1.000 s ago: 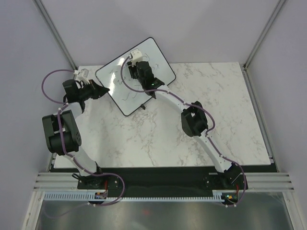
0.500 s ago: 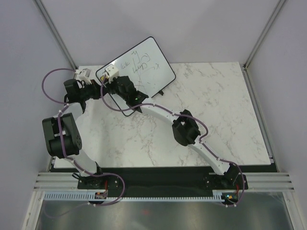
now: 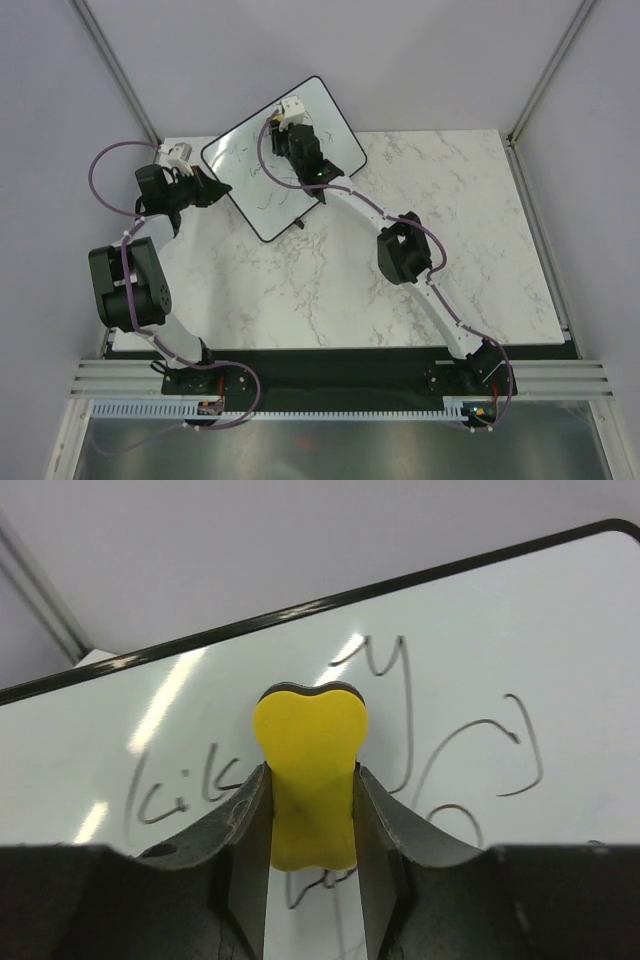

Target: Erase the whiteboard

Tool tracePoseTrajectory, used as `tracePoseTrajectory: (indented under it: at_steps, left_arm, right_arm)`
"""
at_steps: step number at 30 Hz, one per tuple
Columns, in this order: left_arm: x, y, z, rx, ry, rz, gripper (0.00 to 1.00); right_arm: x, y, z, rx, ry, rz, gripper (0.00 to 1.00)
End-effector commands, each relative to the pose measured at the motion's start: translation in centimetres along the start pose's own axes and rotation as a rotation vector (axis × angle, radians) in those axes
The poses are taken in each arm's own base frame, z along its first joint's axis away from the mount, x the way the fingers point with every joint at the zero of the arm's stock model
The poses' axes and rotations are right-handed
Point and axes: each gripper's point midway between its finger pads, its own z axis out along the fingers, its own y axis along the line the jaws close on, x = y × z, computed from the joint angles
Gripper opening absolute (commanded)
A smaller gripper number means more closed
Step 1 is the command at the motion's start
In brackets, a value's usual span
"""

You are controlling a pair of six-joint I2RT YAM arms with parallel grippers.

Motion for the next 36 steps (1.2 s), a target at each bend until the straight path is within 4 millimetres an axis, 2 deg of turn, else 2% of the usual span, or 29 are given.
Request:
tracePoseTrajectory:
  at_steps: [1, 4, 5, 6, 9, 10, 11, 13, 15, 17, 20, 21, 23, 25, 26, 27, 28, 29, 30, 32, 33, 36]
  left_arm:
    - [-0.1, -0.4, 0.5, 0.004, -0.004, 0.197, 0.02]
    - [0.1, -0.6, 0.6, 0.009, 0.003, 0.206, 0.02]
    - [0.1, -0.4, 0.6, 0.001, 0.005, 0.233, 0.02]
    - [0.1, -0.4, 0.6, -0.002, 0.004, 0.254, 0.02]
    - [-0.2, -0.4, 0.6, -0.016, 0.001, 0.272, 0.02]
    - [-0.4, -0.4, 0.5, -0.019, -0.002, 0.280, 0.02]
    - [-0.4, -0.4, 0.5, -0.021, -0.001, 0.279, 0.02]
    - [-0.6, -0.5, 0.5, -0.020, -0.002, 0.284, 0.02]
    - [-0.5, -0.6, 0.6, -0.017, 0.002, 0.285, 0.02]
    - [-0.5, -0.8, 0.7, -0.013, 0.005, 0.285, 0.02]
    - [-0.5, -0.9, 0.8, -0.012, 0.005, 0.276, 0.02]
    - [-0.6, -0.9, 0.8, -0.012, 0.004, 0.277, 0.02]
    - [-0.7, -1.0, 0.7, -0.011, 0.003, 0.274, 0.02]
    - [-0.8, -1.0, 0.7, -0.011, 0.001, 0.279, 0.02]
    - [-0.8, -1.1, 0.7, -0.008, 0.001, 0.280, 0.02]
    - [-0.9, -1.1, 0.6, -0.010, 0.000, 0.280, 0.02]
    - [-1.0, -1.2, 0.6, -0.008, -0.003, 0.284, 0.02]
    - [-0.9, -1.2, 0.7, -0.007, 0.000, 0.283, 0.02]
    - [-0.9, -1.1, 0.7, -0.006, -0.001, 0.281, 0.02]
    - [-0.9, -1.2, 0.7, -0.002, 0.001, 0.280, 0.02]
    - [-0.8, -1.1, 0.7, -0.002, 0.002, 0.280, 0.02]
    - [-0.8, -1.2, 0.8, -0.001, 0.002, 0.282, 0.02]
  right_arm:
    - [1.0, 0.0, 0.2, -0.015, 0.030, 0.029, 0.00]
    - [1.1, 2.9, -0.2, -0.141, 0.047, 0.046, 0.00]
    - [1.4, 4.6, -0.7, -0.186, 0.060, 0.024, 0.00]
    - [1.6, 5.6, -1.1, -0.208, 0.068, 0.006, 0.00]
    - [3.3, 8.6, -2.5, -0.272, 0.127, -0.055, 0.00]
    - [3.5, 8.9, -2.8, -0.282, 0.141, -0.058, 0.00]
    - [5.0, 9.3, -3.4, -0.285, 0.189, -0.059, 0.00]
    - [5.4, 9.4, -3.9, -0.282, 0.213, -0.055, 0.00]
    - [6.8, 10.4, -4.7, -0.301, 0.253, -0.071, 0.00]
    - [7.8, 12.5, -5.9, -0.356, 0.284, -0.099, 0.00]
    - [9.5, 13.3, -7.0, -0.361, 0.314, -0.196, 0.00]
    - [9.2, 12.7, -6.9, -0.331, 0.313, -0.202, 0.00]
    - [9.7, 9.9, -6.4, -0.243, 0.334, -0.206, 0.00]
    - [8.7, 7.8, -6.1, -0.186, 0.335, -0.178, 0.00]
    - [9.6, 4.7, -5.8, -0.100, 0.361, -0.178, 0.00]
    - [8.8, 3.1, -5.7, -0.056, 0.356, -0.165, 0.00]
    - [8.9, 1.4, -5.6, -0.010, 0.363, -0.141, 0.00]
    - [9.8, -1.7, -5.3, 0.055, 0.387, -0.091, 0.00]
    - [9.7, -2.8, -5.2, 0.073, 0.390, -0.066, 0.00]
    - [10.4, -4.5, -5.2, 0.091, 0.411, -0.045, 0.00]
    - [10.7, -4.4, -5.2, 0.084, 0.418, -0.058, 0.00]
    - [11.2, -2.2, -5.4, 0.039, 0.419, -0.099, 0.00]
